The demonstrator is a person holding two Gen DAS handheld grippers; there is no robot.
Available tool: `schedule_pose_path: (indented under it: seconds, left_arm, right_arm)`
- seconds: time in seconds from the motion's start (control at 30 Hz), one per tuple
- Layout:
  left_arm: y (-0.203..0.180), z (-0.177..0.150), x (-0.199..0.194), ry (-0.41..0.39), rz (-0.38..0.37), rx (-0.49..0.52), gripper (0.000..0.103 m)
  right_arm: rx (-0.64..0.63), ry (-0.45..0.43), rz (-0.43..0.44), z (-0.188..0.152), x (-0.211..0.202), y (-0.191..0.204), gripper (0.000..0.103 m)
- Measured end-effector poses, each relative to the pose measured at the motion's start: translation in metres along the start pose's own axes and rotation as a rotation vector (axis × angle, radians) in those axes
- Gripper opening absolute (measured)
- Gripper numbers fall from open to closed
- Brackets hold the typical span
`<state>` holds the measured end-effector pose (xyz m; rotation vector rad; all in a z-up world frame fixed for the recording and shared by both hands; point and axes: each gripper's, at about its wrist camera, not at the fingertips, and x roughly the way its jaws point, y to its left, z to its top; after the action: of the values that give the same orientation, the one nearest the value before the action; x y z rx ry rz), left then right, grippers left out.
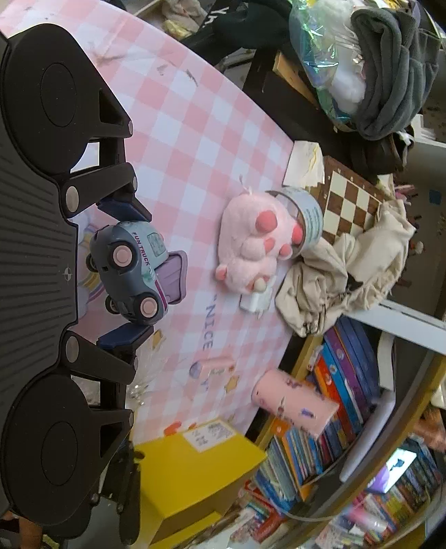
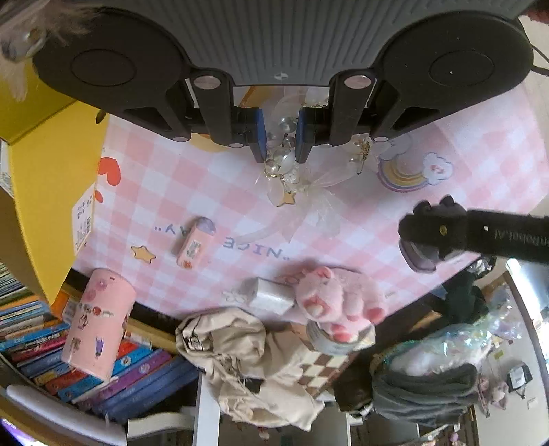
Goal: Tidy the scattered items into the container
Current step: 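Carry the grey truck and pearl ornament with both tools over the yellow box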
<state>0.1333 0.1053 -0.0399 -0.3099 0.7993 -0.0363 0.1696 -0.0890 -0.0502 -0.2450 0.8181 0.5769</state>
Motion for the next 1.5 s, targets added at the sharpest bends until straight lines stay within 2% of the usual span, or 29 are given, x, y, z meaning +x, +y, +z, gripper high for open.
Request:
schedule_pose_path:
  seconds: [0.27,0.6,0.93,1.5]
  left_arm:
    - [-0.006,-0.011,-0.029,-0.037,-0.053,0.029,0.061]
    - [-0.007,-0.029,-0.061,-0.066,-0.109,0.030,0.061]
    - [-0.022,-0.044,-0.084,-0.087,-0.193,0.072,0.061]
    - [-0.073,-0.046,-0.077,-0.063,-0.348,0.160,0.061]
  right_arm:
    - [0.025,-0.050,-0.027,-0.010,-0.034,0.012,0.017]
    - [0.058,-0.083,-0.070,-0.032,-0.069,0.030,0.017]
    - [0.093,-0.106,-0.122,-0.054,-0.104,0.043,0.017]
    - [0.231,-0.123,-0.271,-0.091,-0.152,0.008,0.017]
